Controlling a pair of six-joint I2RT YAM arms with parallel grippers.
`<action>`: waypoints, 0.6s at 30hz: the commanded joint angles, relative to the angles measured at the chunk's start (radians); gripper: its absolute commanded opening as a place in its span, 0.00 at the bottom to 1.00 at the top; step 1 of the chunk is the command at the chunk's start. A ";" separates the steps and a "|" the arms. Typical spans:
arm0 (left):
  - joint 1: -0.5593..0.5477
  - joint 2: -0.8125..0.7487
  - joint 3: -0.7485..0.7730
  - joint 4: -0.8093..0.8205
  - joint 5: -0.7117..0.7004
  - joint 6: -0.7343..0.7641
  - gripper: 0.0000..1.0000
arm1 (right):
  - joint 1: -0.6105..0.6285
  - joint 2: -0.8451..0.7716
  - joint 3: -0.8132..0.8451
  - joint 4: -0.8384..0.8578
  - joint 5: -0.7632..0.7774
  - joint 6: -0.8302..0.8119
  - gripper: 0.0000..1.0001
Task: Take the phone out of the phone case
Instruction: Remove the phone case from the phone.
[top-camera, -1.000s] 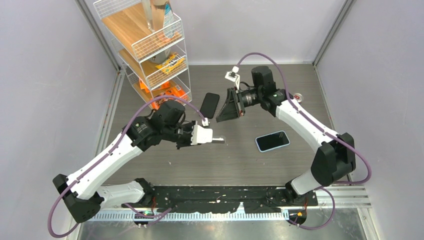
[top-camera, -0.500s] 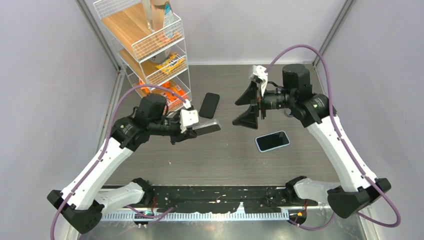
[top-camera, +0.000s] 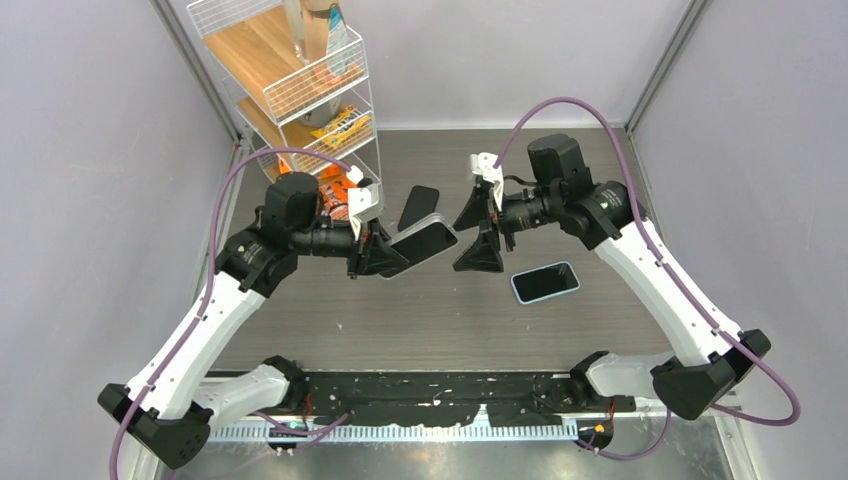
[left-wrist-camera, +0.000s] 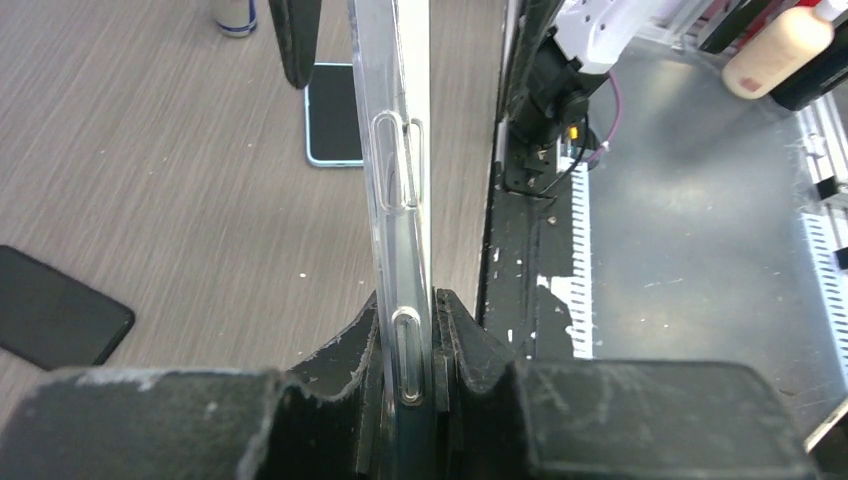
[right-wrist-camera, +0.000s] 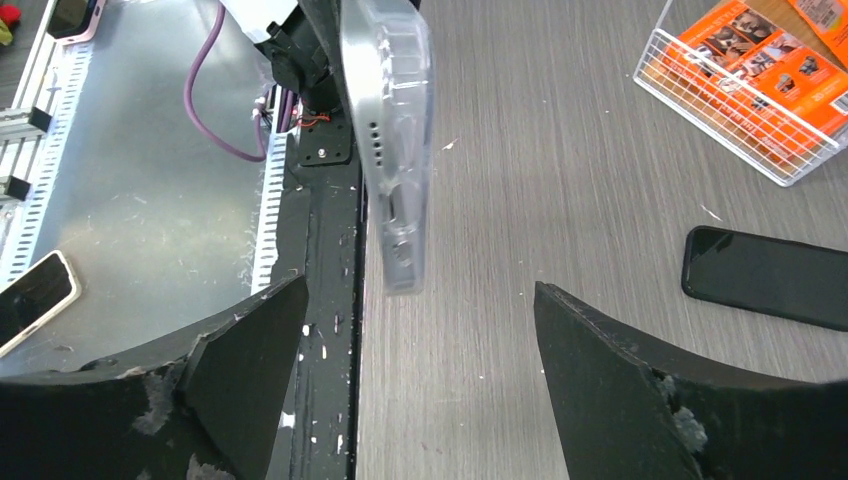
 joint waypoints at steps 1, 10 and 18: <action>0.003 -0.008 0.022 0.121 0.097 -0.064 0.00 | 0.015 0.019 0.067 -0.007 -0.021 -0.030 0.86; 0.003 -0.015 0.000 0.119 0.116 -0.053 0.00 | 0.023 0.055 0.093 -0.040 -0.070 -0.048 0.58; 0.004 -0.014 -0.007 0.124 0.135 -0.049 0.00 | 0.027 0.053 0.079 -0.058 -0.097 -0.082 0.20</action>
